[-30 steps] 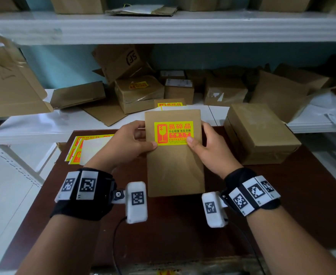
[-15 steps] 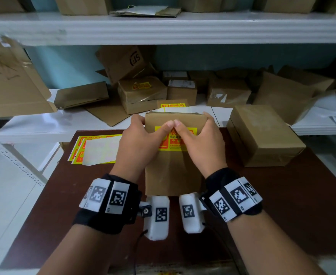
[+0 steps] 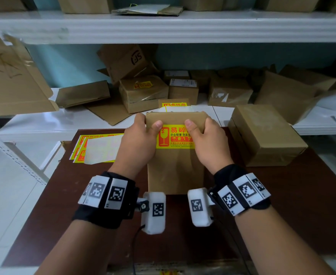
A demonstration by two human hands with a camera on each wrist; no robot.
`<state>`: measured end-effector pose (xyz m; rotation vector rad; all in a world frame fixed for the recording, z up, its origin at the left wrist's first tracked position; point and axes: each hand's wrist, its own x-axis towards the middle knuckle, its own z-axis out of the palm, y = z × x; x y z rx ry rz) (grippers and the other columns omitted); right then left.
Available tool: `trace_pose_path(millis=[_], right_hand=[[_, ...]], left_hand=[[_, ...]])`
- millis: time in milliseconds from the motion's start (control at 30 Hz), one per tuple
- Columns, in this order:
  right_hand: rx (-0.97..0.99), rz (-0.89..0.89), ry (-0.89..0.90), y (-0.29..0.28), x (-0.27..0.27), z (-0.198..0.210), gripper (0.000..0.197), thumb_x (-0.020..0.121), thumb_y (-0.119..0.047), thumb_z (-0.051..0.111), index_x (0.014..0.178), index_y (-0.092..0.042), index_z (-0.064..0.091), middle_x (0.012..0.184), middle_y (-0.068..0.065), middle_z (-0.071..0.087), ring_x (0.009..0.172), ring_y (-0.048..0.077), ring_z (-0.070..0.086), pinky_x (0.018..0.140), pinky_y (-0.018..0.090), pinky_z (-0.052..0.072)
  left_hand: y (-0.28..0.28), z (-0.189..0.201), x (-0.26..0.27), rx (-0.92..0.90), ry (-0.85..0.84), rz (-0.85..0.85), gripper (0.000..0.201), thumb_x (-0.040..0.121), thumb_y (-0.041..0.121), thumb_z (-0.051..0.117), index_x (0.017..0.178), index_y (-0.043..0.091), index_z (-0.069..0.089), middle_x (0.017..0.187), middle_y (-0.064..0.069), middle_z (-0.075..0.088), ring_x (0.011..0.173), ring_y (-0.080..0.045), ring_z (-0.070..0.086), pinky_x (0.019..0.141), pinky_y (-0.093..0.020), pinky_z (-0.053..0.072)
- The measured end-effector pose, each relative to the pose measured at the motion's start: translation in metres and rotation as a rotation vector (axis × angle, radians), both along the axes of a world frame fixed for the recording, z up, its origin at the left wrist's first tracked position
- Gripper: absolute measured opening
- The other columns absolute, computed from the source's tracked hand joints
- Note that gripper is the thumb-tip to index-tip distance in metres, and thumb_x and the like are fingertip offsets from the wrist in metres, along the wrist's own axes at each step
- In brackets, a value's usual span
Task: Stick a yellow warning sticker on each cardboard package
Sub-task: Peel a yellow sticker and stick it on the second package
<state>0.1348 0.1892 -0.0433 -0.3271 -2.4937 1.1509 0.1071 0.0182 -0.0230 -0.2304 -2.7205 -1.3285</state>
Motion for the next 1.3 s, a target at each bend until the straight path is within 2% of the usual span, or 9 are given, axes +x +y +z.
trace_pose_path(millis=[200, 367, 500, 633, 933, 1033, 1100, 1200, 1300], right_hand=[[-0.044, 0.037, -0.011, 0.005, -0.001, -0.002, 0.06, 0.103, -0.054, 0.039, 0.126, -0.002, 0.057, 0.117, 0.013, 0.067, 0.11, 0.03, 0.062, 0.098, 0.052, 0.049], [-0.174, 0.044, 0.037, 0.008, 0.006, 0.002, 0.046, 0.107, -0.046, 0.035, 0.076, -0.024, 0.06, 0.075, -0.005, 0.064, 0.078, 0.014, 0.062, 0.078, 0.035, 0.049], [-0.12, 0.047, 0.038, 0.002, 0.01, 0.003, 0.039, 0.094, -0.065, 0.051, 0.101, -0.031, 0.069, 0.088, -0.015, 0.071, 0.087, 0.002, 0.066, 0.08, 0.029, 0.054], [-0.063, 0.016, 0.074, 0.002, 0.01, -0.001, 0.038, 0.086, -0.061, 0.066, 0.108, -0.03, 0.071, 0.088, -0.017, 0.072, 0.086, -0.001, 0.067, 0.078, 0.026, 0.055], [-0.218, 0.138, 0.062, 0.014, -0.001, -0.007, 0.031, 0.099, -0.04, 0.061, 0.122, -0.023, 0.072, 0.107, -0.011, 0.075, 0.1, 0.006, 0.069, 0.094, 0.036, 0.056], [-0.231, 0.161, 0.032, 0.016, -0.001, -0.005, 0.033, 0.102, -0.037, 0.056, 0.127, -0.021, 0.07, 0.111, -0.009, 0.074, 0.104, 0.007, 0.067, 0.095, 0.033, 0.055], [-0.231, 0.171, 0.022, 0.017, -0.001, -0.004, 0.033, 0.104, -0.035, 0.053, 0.128, -0.02, 0.069, 0.112, -0.008, 0.074, 0.105, 0.007, 0.067, 0.096, 0.032, 0.053], [-0.241, 0.178, 0.003, 0.019, -0.002, -0.003, 0.032, 0.106, -0.033, 0.048, 0.126, -0.019, 0.07, 0.111, -0.006, 0.073, 0.105, 0.01, 0.066, 0.094, 0.032, 0.051], [-0.259, 0.147, 0.006, 0.02, 0.0, -0.002, 0.033, 0.105, -0.034, 0.048, 0.105, -0.016, 0.075, 0.098, 0.002, 0.075, 0.095, 0.017, 0.068, 0.09, 0.039, 0.053]], left_hand=[[-0.002, 0.003, -0.001, -0.006, -0.044, 0.001, 0.031, 0.106, 0.039, 0.039, 0.12, 0.013, 0.048, 0.104, -0.003, 0.056, 0.089, -0.02, 0.054, 0.074, -0.036, 0.046], [-0.003, 0.004, 0.001, 0.027, -0.076, 0.015, 0.046, 0.105, 0.049, 0.032, 0.128, 0.014, 0.049, 0.107, -0.002, 0.058, 0.092, -0.018, 0.053, 0.077, -0.035, 0.044], [-0.001, 0.001, 0.003, -0.005, -0.051, 0.015, 0.064, 0.09, 0.067, 0.051, 0.127, 0.014, 0.049, 0.105, 0.003, 0.058, 0.099, -0.02, 0.058, 0.08, -0.036, 0.049], [-0.001, -0.004, 0.0, -0.002, -0.012, 0.033, 0.056, 0.088, 0.061, 0.06, 0.121, 0.016, 0.052, 0.103, 0.003, 0.059, 0.102, -0.024, 0.062, 0.086, -0.043, 0.054], [-0.005, -0.002, -0.002, 0.156, -0.077, 0.01, 0.022, 0.102, 0.036, 0.051, 0.114, 0.019, 0.056, 0.09, 0.01, 0.064, 0.084, -0.017, 0.062, 0.07, -0.035, 0.048], [-0.008, -0.001, -0.003, 0.196, -0.113, 0.006, 0.021, 0.102, 0.035, 0.051, 0.114, 0.019, 0.057, 0.101, 0.0, 0.068, 0.091, -0.019, 0.065, 0.077, -0.044, 0.056], [-0.008, 0.0, -0.003, 0.191, -0.133, 0.0, 0.023, 0.102, 0.036, 0.05, 0.117, 0.019, 0.057, 0.104, 0.0, 0.066, 0.094, -0.019, 0.064, 0.083, -0.048, 0.057], [-0.007, 0.0, -0.002, 0.127, -0.123, -0.004, 0.03, 0.104, 0.038, 0.045, 0.126, 0.018, 0.053, 0.105, -0.001, 0.065, 0.091, -0.021, 0.061, 0.078, -0.04, 0.053], [-0.004, 0.0, -0.001, 0.091, -0.099, 0.025, 0.036, 0.104, 0.045, 0.04, 0.125, 0.018, 0.053, 0.102, 0.0, 0.062, 0.089, -0.022, 0.06, 0.078, -0.04, 0.052]])
